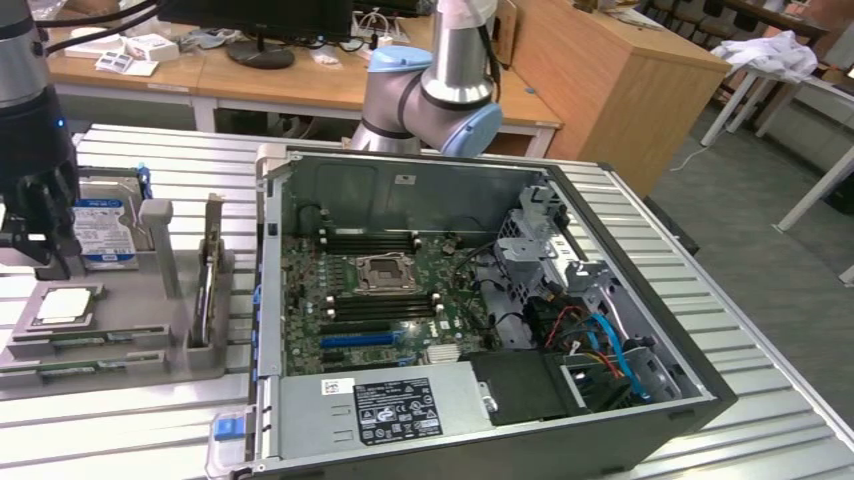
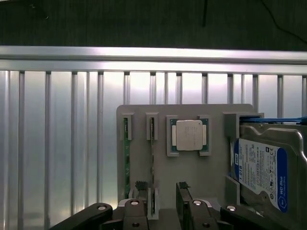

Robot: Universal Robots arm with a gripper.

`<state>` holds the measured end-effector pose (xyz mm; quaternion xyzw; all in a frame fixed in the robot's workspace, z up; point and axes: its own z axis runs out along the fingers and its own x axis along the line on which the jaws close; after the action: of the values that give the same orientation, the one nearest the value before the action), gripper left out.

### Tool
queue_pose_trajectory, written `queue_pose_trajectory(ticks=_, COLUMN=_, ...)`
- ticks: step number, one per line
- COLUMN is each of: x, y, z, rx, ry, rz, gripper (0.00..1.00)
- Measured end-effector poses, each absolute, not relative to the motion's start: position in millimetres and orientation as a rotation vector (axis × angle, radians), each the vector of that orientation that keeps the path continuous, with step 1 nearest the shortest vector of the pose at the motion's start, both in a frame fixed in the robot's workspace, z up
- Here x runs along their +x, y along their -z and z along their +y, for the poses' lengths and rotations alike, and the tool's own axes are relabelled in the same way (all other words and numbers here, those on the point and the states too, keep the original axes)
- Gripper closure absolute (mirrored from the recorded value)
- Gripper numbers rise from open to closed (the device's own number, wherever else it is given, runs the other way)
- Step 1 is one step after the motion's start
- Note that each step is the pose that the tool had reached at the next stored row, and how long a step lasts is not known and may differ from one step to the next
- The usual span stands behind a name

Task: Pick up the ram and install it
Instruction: 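Pick up the ram and move it above insertion slot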

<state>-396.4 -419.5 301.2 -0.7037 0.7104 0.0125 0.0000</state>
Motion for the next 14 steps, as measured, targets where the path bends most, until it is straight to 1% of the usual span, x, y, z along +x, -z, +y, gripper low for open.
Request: queue_pose_trajectory(ticks=14, x=-396, y=-301, z=-433, rx=-2.186, ry=-0.039, rz=2.257, gripper=0.63)
